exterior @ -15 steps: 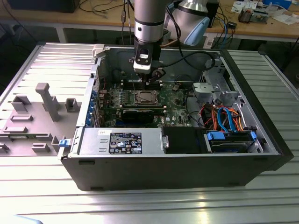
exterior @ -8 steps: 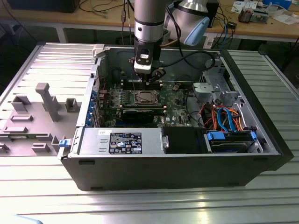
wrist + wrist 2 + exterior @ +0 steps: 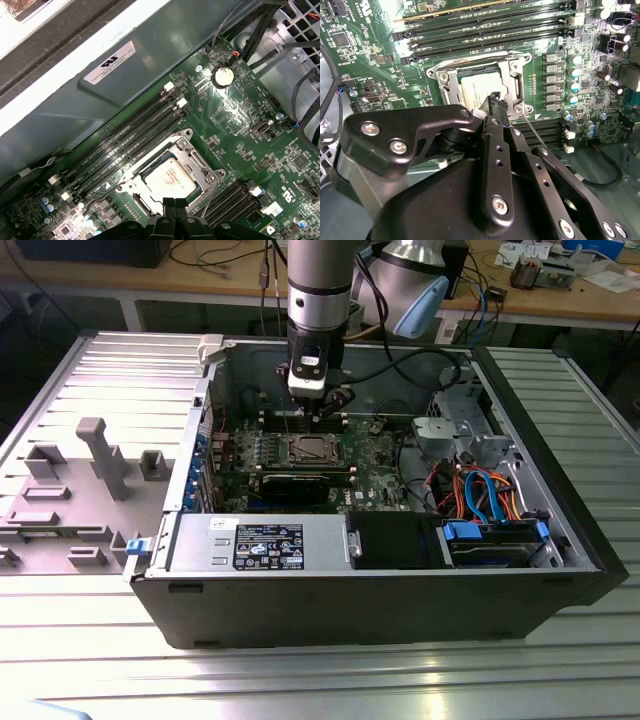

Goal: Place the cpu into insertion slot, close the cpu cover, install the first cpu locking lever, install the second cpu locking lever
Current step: 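Install the first cpu locking lever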

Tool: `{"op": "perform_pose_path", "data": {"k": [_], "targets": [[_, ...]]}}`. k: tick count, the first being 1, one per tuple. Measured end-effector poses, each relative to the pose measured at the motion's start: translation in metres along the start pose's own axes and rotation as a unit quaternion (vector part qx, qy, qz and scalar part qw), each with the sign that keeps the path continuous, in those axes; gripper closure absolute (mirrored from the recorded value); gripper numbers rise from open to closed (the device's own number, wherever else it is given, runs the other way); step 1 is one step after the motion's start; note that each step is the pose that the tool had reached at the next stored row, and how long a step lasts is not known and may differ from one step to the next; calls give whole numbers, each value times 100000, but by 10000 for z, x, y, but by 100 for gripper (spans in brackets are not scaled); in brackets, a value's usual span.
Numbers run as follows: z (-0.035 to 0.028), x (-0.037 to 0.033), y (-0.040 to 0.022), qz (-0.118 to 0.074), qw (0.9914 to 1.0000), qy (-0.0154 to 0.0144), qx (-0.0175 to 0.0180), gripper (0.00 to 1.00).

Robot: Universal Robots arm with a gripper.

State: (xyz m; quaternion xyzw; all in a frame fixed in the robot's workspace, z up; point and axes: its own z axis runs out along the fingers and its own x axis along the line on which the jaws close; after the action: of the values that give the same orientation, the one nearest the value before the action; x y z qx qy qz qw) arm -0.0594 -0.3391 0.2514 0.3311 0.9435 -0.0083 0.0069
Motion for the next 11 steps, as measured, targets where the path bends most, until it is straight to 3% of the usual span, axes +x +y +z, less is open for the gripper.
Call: {"op": "perform_pose_path", "data": {"k": [11], "targets": [[0, 0, 0, -785, 99997, -7, -15, 89]]}}
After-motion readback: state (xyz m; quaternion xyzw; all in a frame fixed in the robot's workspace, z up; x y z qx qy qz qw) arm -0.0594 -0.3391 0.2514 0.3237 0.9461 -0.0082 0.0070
